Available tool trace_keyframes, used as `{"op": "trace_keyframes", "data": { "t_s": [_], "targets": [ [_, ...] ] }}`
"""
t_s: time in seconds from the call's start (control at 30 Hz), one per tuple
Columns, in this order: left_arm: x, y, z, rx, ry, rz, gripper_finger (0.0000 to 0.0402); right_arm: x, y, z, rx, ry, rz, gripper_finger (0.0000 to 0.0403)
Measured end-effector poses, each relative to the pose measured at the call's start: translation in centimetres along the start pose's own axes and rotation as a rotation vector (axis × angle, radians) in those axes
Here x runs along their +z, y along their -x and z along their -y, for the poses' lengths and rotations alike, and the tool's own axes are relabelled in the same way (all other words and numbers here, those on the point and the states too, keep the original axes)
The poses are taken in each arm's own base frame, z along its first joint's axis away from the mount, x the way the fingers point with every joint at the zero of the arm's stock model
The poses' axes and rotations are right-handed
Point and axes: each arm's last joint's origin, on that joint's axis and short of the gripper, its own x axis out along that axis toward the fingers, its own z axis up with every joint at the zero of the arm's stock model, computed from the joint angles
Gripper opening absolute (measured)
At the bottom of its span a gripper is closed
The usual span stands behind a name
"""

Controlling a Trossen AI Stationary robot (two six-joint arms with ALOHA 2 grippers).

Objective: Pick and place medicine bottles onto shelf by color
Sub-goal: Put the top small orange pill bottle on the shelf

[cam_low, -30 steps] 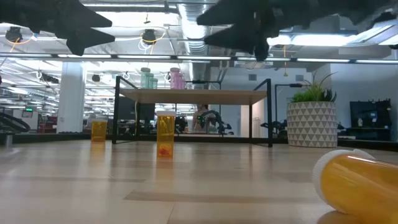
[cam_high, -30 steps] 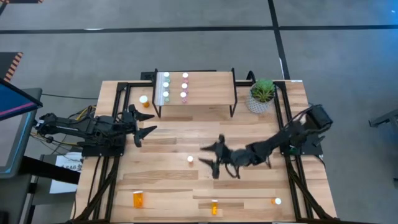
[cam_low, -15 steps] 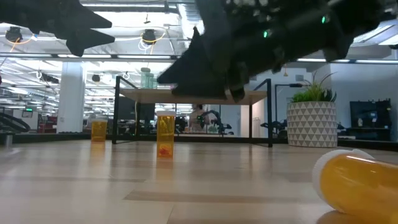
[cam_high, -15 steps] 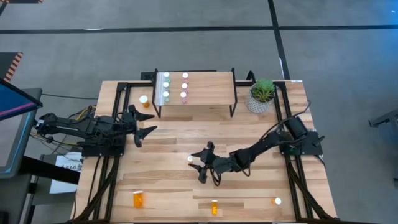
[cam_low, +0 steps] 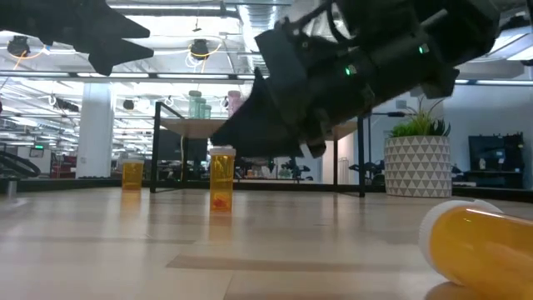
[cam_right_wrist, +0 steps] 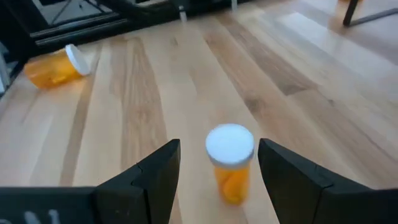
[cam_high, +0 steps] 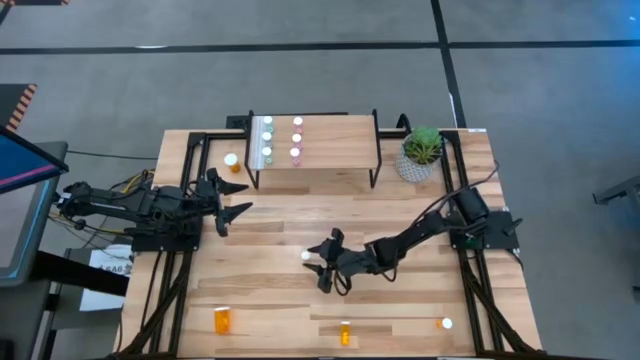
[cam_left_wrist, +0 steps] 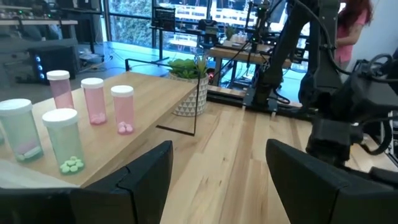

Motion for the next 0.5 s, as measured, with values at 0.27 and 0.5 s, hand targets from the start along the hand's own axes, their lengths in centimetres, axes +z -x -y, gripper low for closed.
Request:
{"op": "trace_keyframes", "data": {
  "t_s": [0.27, 0.5],
  "targets": [
    [0.0, 0.0, 0.0, -0.001, 0.0, 0.001, 0.0245, -0.3, -1.2, -0.2, -0.003, -0.002, 0.002, 0.024],
    [0.0, 0.0, 0.0, -0.001, -0.001, -0.002, 0.0245, -0.3, -1.3, 0.1, -0.013, 0.003, -0.009, 0.0227]
  ]
}}
